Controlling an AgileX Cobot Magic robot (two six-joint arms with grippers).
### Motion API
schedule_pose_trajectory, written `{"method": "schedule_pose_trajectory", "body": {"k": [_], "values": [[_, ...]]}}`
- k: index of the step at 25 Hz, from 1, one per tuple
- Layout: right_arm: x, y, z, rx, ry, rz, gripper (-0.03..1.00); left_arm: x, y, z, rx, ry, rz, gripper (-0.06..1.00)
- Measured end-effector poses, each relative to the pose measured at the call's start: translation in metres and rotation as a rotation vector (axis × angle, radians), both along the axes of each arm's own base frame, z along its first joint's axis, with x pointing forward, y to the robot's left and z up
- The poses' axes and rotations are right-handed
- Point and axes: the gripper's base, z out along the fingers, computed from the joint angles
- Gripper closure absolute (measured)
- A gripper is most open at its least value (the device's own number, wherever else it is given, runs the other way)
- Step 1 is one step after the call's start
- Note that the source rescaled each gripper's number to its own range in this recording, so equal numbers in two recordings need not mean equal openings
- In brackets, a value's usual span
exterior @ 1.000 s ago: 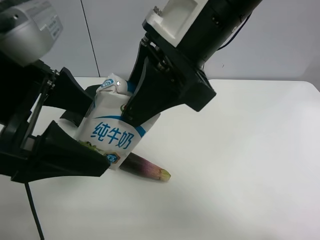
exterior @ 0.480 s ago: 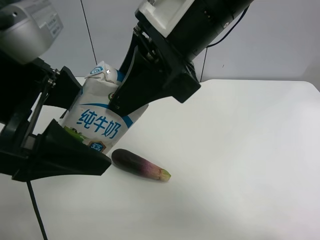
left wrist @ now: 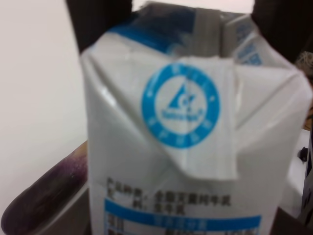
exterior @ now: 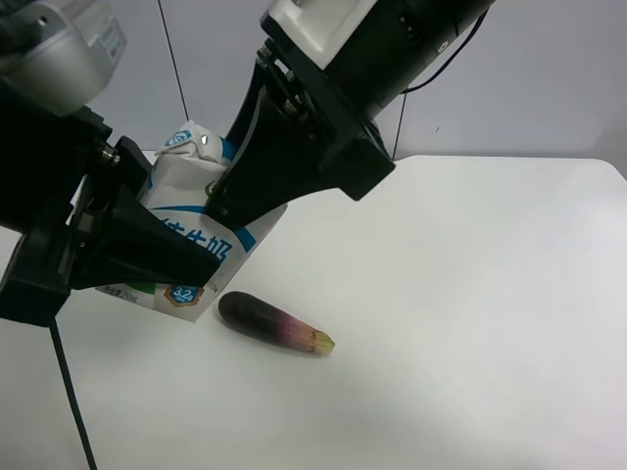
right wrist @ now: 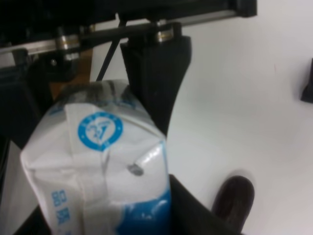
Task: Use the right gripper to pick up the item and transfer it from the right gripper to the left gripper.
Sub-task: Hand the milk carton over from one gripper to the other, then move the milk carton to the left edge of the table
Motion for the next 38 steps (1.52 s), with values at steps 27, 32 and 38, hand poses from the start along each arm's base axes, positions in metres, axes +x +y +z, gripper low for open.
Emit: {"method": "schedule_pose_trajectory", "body": {"k": [27, 32, 38], "values": [[-0.045, -0.067, 0.06, -0.106, -0.067, -0.319, -0.03, 0.002, 0.0, -0.001, 0.015, -0.018, 0.001, 0.94], [-0.076, -0.11, 0.05, -0.163, -0.078, -0.497, -0.03, 0.002, 0.0, -0.002, 0.016, -0.017, 0.0, 0.94], [-0.13, -0.166, -0.014, -0.251, -0.018, -0.608, -0.03, 0.001, 0.0, -0.002, 0.02, -0.01, -0.007, 0.94]]}}
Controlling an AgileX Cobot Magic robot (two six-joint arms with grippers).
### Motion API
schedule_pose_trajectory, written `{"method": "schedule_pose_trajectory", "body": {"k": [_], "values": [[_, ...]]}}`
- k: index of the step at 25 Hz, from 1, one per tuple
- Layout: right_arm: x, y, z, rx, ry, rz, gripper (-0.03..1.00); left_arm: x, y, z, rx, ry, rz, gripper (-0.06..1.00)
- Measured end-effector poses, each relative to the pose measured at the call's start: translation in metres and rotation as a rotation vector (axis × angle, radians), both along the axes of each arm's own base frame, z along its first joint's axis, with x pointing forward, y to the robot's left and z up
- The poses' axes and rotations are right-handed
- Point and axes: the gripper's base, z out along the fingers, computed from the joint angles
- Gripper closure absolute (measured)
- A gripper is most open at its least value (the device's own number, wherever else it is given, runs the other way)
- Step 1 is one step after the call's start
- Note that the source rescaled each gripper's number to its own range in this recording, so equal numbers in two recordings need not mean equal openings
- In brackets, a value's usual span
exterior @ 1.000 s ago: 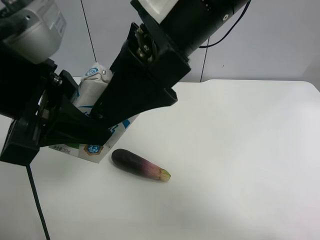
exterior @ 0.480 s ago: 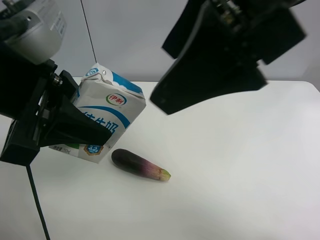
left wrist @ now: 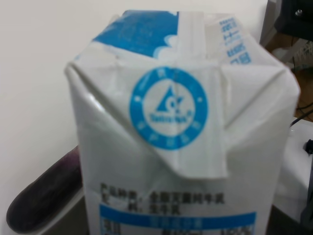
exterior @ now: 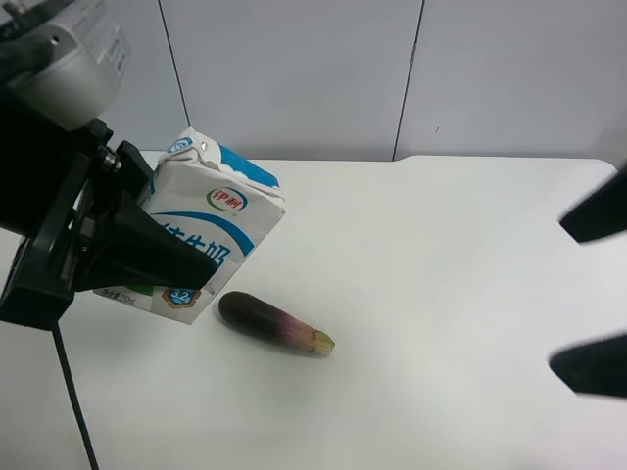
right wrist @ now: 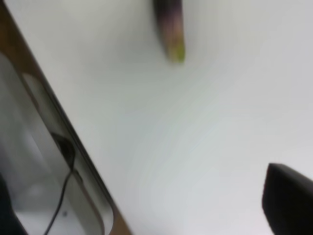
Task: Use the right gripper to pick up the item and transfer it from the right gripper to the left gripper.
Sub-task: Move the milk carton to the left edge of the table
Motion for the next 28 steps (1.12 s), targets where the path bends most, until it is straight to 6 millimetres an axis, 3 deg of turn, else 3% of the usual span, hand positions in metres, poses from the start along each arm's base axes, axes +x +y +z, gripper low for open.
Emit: {"method": "schedule_pose_trajectory", "body": {"k": [4, 8, 13, 24, 28], "values": [[-0.031, -0.033, -0.038, 0.014, -0.006, -0.097, -0.03, -0.001, 0.0, 0.0, 0.002, 0.005, -0.005, 0.94], [-0.051, -0.054, -0.058, 0.125, -0.106, -0.166, -0.03, -0.001, 0.0, 0.0, 0.002, 0.005, -0.005, 0.94], [-0.064, -0.07, -0.058, 0.301, -0.262, -0.227, -0.03, -0.001, 0.0, 0.0, 0.003, 0.005, -0.005, 0.94], [-0.066, -0.074, -0.062, 0.316, -0.277, -0.258, -0.03, -0.001, 0.0, 0.0, 0.003, 0.005, -0.005, 0.94], [-0.065, -0.075, -0.062, 0.305, -0.292, -0.343, -0.03, -0.001, 0.0, 0.0, 0.003, 0.005, -0.005, 0.94]]}}
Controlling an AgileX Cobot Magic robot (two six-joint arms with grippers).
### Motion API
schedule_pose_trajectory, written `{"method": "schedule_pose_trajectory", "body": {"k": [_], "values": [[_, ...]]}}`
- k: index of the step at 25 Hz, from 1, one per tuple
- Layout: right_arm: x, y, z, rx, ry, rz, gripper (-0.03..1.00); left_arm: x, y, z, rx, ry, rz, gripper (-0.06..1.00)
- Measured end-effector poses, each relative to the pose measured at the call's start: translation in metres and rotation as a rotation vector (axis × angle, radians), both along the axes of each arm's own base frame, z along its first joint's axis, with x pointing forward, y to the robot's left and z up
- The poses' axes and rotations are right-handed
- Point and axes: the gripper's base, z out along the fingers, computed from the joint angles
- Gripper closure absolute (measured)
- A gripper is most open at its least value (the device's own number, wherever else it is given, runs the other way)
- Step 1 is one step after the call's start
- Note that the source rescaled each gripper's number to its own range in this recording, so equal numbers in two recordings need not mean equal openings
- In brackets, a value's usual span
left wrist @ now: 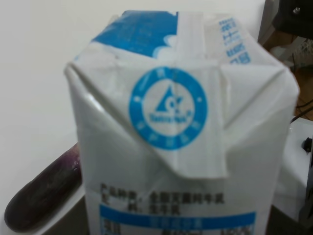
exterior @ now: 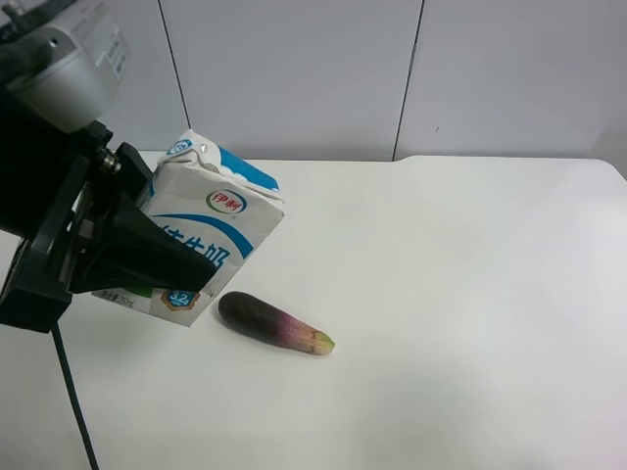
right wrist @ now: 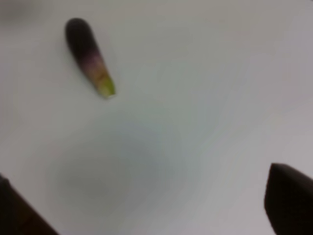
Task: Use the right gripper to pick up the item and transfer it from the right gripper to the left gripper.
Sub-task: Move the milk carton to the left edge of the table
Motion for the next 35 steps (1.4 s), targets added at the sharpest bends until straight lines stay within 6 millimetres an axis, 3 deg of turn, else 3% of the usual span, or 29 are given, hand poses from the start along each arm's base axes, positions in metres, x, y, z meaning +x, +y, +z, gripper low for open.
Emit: {"method": "schedule_pose_trajectory", "body": {"k": [11, 20, 25, 29, 35], "values": [[-0.009, -0.005, 0.0, 0.034, -0.084, -0.485, -0.03, 0.0, 0.0, 0.0, 0.001, 0.0, 0.0, 0.94], [-0.009, -0.005, 0.0, 0.035, -0.083, -0.508, -0.03, 0.001, 0.0, 0.001, -0.007, -0.006, 0.016, 0.94], [-0.009, -0.005, 0.0, 0.035, -0.083, -0.508, -0.03, 0.014, 0.0, -0.001, -0.043, 0.028, 0.193, 0.94], [-0.009, -0.005, 0.0, 0.035, -0.083, -0.508, -0.03, 0.039, -0.001, -0.023, 0.045, 0.057, 0.362, 0.94], [-0.009, -0.005, 0.0, 0.036, -0.083, -0.508, -0.03, 0.072, -0.007, -0.076, 0.24, 0.122, 0.493, 0.94]]}}
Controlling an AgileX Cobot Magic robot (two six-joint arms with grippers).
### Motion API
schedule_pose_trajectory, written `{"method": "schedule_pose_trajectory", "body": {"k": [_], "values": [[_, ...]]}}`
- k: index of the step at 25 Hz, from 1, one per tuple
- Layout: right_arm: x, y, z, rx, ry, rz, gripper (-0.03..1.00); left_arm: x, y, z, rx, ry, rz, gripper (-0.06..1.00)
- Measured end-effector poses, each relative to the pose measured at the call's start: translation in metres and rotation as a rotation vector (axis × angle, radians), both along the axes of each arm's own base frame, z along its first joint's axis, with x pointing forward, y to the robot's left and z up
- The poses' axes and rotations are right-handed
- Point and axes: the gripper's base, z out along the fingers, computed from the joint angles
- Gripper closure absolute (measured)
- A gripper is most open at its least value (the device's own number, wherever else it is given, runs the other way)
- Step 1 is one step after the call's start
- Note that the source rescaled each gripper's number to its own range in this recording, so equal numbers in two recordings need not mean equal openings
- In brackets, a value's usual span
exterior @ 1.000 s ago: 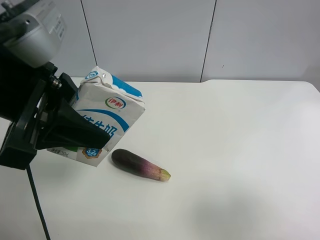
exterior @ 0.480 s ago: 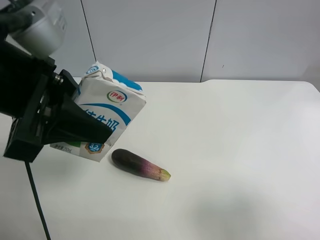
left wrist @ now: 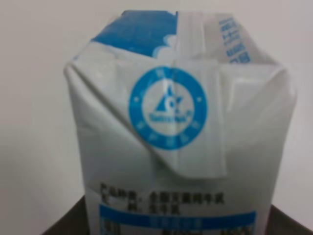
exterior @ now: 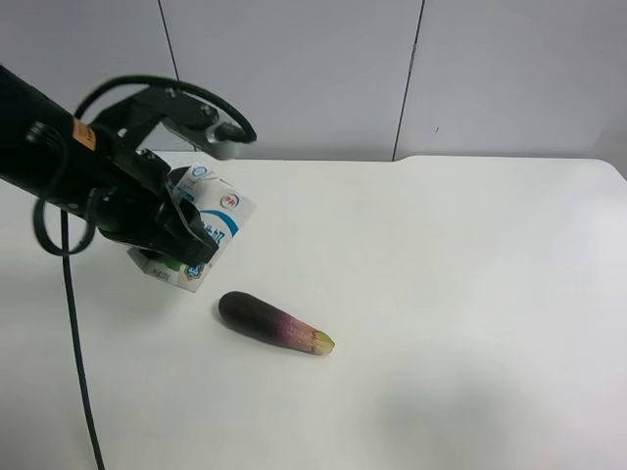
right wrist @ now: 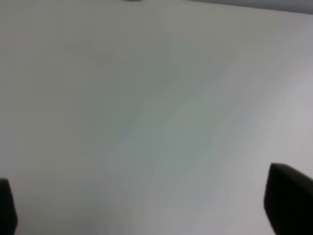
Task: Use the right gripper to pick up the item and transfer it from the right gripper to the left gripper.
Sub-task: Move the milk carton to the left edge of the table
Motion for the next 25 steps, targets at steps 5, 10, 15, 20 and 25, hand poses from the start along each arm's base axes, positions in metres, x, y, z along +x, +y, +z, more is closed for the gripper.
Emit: {"method": "schedule_pose_trajectory", "body": {"k": [5, 10, 15, 20, 25], "values": [[0.0, 0.0, 0.0, 0.0, 0.0, 0.0, -0.03, 0.017, 0.001, -0.04, 0.161, 0.055, 0.046, 0.94], [0.0, 0.0, 0.0, 0.0, 0.0, 0.0, -0.03, 0.039, 0.022, -0.071, 0.258, 0.105, 0.149, 0.94], [0.0, 0.0, 0.0, 0.0, 0.0, 0.0, -0.03, 0.057, 0.054, -0.094, 0.294, 0.174, 0.262, 0.94], [0.0, 0.0, 0.0, 0.0, 0.0, 0.0, -0.03, 0.057, 0.063, -0.11, 0.347, 0.244, 0.265, 0.94], [0.0, 0.0, 0.0, 0.0, 0.0, 0.0, -0.03, 0.055, 0.063, -0.11, 0.363, 0.26, 0.237, 0.94]]}}
